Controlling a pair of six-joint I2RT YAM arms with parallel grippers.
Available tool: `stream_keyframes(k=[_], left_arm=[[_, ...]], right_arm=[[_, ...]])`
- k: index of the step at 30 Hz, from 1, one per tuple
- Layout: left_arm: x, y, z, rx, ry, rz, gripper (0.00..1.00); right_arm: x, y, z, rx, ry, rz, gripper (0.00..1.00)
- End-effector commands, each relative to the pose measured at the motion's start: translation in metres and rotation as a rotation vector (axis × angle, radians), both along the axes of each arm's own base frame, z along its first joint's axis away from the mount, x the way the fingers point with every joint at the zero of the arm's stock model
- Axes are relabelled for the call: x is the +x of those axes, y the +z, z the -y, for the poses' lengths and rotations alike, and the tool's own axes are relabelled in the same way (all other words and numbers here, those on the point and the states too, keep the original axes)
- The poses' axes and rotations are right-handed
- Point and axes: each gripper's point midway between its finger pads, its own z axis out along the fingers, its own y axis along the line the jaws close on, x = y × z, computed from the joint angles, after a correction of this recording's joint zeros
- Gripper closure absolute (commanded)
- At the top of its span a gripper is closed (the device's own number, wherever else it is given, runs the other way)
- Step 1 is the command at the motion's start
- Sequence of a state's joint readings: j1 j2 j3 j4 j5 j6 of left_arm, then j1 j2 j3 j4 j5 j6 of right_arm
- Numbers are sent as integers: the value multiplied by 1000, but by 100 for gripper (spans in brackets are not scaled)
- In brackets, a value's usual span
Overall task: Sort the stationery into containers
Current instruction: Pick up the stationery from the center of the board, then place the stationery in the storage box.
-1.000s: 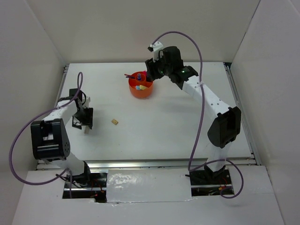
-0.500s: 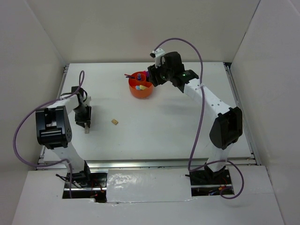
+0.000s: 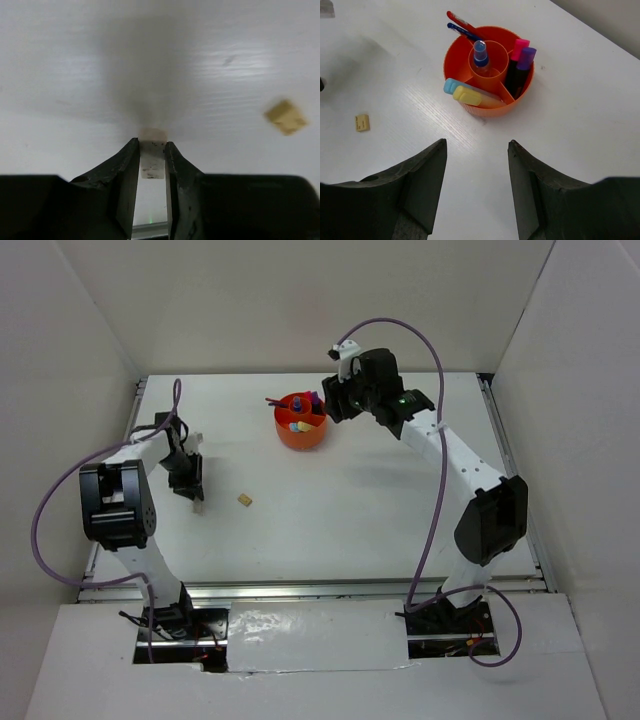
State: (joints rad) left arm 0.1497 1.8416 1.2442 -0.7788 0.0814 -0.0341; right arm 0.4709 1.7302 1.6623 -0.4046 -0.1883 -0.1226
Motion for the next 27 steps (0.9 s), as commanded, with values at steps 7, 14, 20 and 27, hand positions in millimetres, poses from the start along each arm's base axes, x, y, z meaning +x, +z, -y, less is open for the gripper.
stream_keyframes(k=[7, 14, 20, 27], left_arm=[[118, 205, 96, -335, -153, 861, 100], [178, 259, 177, -414, -298, 1120, 100], [222, 262, 211, -456, -307, 1204, 100], [237, 230, 227, -477, -280, 1169, 100]], right_arm=[[-10, 26, 14, 47, -23, 44, 41], [-10, 30, 29, 89, -69, 39, 41], [-12, 25, 46, 108, -104, 16, 41], [-16, 20, 59, 117, -122, -9, 40]])
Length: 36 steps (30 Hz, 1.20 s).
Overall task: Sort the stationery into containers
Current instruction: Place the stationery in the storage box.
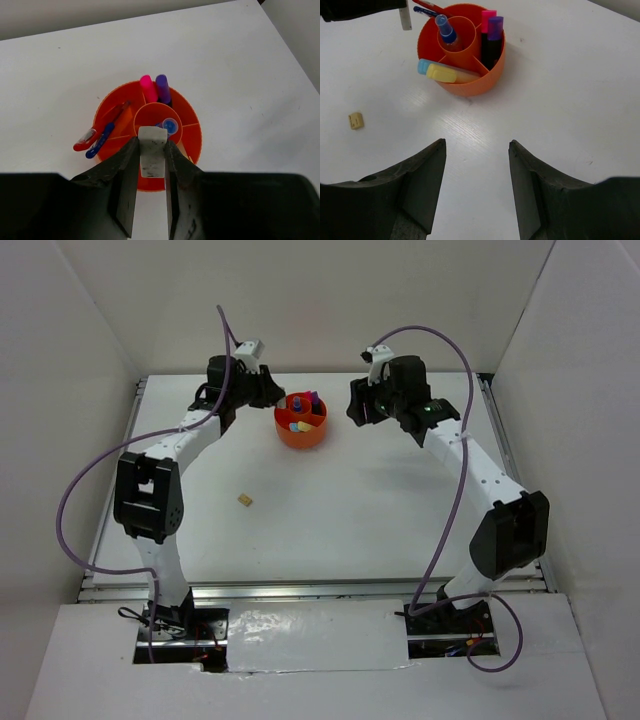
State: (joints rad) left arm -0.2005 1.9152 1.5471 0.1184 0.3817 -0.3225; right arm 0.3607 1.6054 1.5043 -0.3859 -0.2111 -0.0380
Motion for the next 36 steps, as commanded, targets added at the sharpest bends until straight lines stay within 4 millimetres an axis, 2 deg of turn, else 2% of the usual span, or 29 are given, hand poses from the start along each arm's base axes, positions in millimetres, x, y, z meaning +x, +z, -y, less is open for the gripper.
stream_keyframes(k=[1, 8, 23, 26, 29, 34, 36], left_arm=[[16, 35, 6, -50, 25, 136, 100], [16, 11, 14, -46, 26, 89, 100], [16, -26, 11, -27, 49, 2, 97], [16, -31, 12, -22, 51, -14, 88], [18, -35, 11, -20, 58, -27, 75], [18, -35, 10, -18, 59, -29, 70], [17, -35, 11, -19, 55, -33, 64]], right_arm=[[-6, 27, 5, 51, -1, 54, 40], [-5, 24, 8, 57, 2, 44, 39], [-1, 21, 9, 56, 9, 34, 39], [-1, 21, 9, 58, 11, 30, 38], [-1, 19, 7, 59, 16, 22, 38], [-1, 21, 7, 61, 18, 25, 37], [-2, 23, 7, 64, 18, 28, 36]])
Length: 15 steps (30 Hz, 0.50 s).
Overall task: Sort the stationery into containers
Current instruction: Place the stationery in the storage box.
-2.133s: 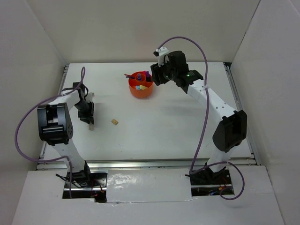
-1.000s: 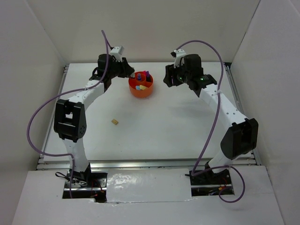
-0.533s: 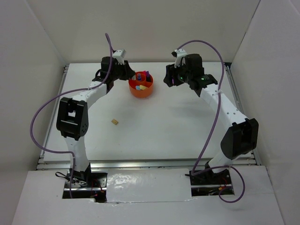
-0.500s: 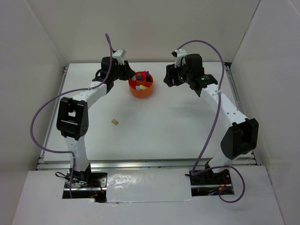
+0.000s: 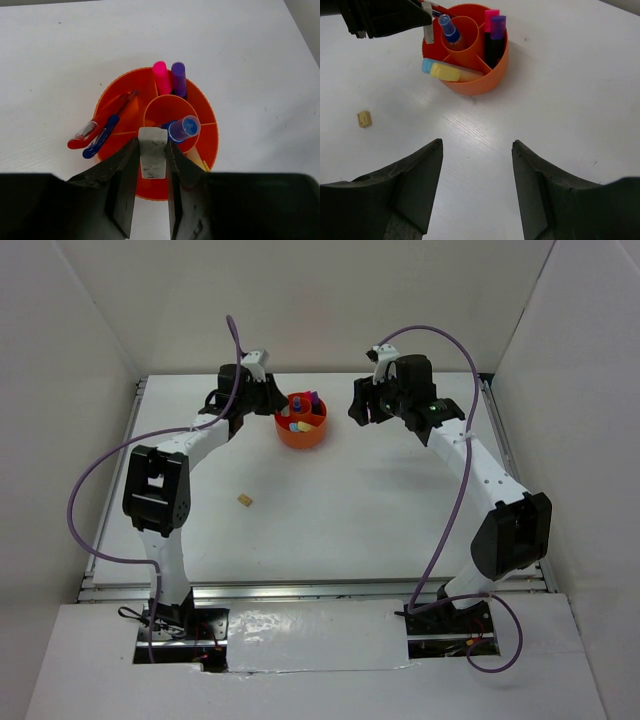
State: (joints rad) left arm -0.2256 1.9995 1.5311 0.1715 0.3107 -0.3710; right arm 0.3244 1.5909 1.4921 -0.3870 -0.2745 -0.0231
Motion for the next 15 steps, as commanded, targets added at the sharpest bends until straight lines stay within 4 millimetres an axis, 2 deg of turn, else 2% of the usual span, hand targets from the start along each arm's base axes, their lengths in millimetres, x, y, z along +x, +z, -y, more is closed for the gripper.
stream_keyframes(k=[1, 10, 14, 15], left_arm=[[5, 10, 3, -17, -2, 33, 61], [-5, 31, 4, -42, -11, 61, 36], [-8, 47, 0, -36, -2, 90, 37], [-10, 61, -5, -45, 10, 111, 38]], right_arm=[[1, 21, 0, 25, 2, 46, 35], [-1, 27, -1, 35, -3, 54, 32], [-3, 31, -3, 39, 0, 59, 32], [-4, 32, -4, 42, 9, 58, 32]])
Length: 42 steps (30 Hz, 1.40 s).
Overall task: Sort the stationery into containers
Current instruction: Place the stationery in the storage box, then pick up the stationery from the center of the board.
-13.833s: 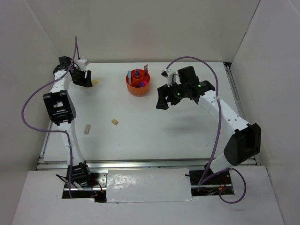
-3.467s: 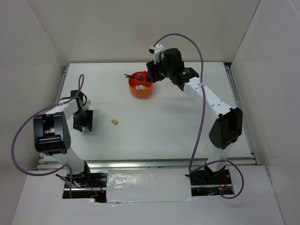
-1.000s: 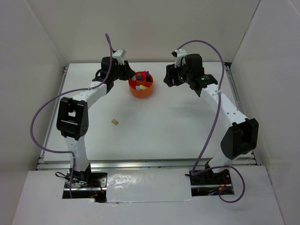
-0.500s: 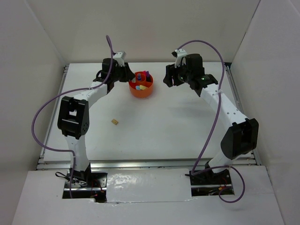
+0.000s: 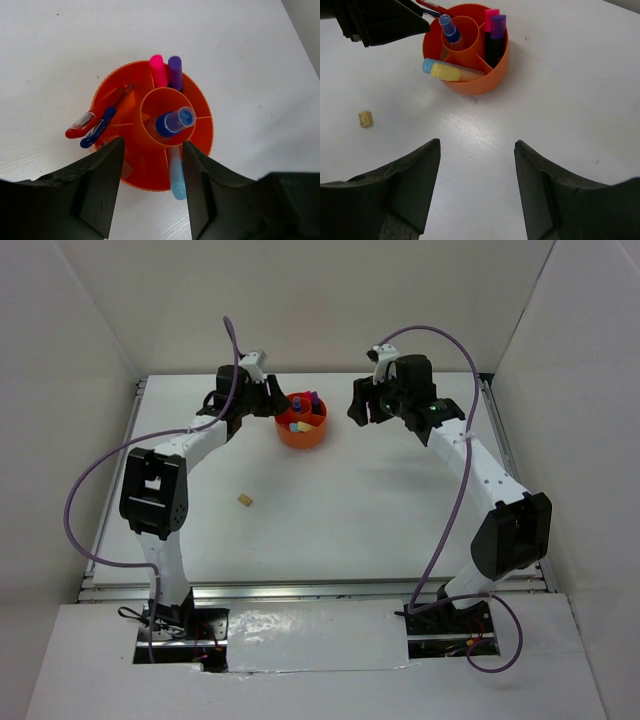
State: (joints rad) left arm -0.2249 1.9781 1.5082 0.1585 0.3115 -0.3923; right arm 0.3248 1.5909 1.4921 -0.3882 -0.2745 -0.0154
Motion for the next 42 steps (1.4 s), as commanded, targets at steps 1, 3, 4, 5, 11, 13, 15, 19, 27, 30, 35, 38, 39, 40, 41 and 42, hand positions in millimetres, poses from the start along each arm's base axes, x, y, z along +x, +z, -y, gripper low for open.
stream_keyframes(k=[1, 3, 4, 5, 11, 13, 15, 19, 27, 30, 35, 38, 39, 40, 41, 42], left_arm=[[-3, 74, -9, -42, 14, 159, 39], [-9, 109, -29, -72, 48, 210, 40], [-13, 117, -36, -83, 55, 214, 41], [-20, 138, -59, -92, 93, 243, 41], [-67, 151, -150, 44, 223, 194, 37], [-84, 141, -167, 73, 239, 166, 26], [-107, 140, -194, 91, 317, 123, 1], [-141, 124, -221, 110, 391, 54, 1], [-176, 102, -235, 75, 406, -17, 1], [-179, 93, -236, 51, 403, -39, 1], [-174, 84, -232, 4, 379, -69, 1], [-173, 78, -231, -13, 372, -89, 1], [-173, 75, -231, -16, 372, -96, 1], [-173, 74, -231, -19, 370, -101, 1], [-172, 75, -230, -20, 369, -99, 1], [-172, 75, -230, -21, 368, -96, 1]], right_arm=[[-6, 34, -6, 37, 25, 66, 33], [-11, 35, -17, 33, 58, 73, 37], [-13, 36, -24, 35, 71, 74, 38], [-20, 34, -39, 34, 106, 66, 40], [-55, 5, -132, 10, 312, 2, 42], [-56, -15, -163, -25, 360, -34, 42], [-77, -40, -195, -67, 426, -112, 41], [-97, -98, -256, -189, 515, -225, 34], [-120, -164, -301, -315, 550, -294, 28], [-123, -186, -298, -341, 542, -321, 27], [-123, -214, -293, -385, 531, -349, 28], [-116, -220, -294, -399, 517, -330, 28], [-114, -220, -295, -400, 515, -323, 28], [-112, -222, -295, -401, 515, -322, 28], [-111, -221, -296, -398, 512, -318, 28], [-111, -225, -297, -400, 516, -317, 28]])
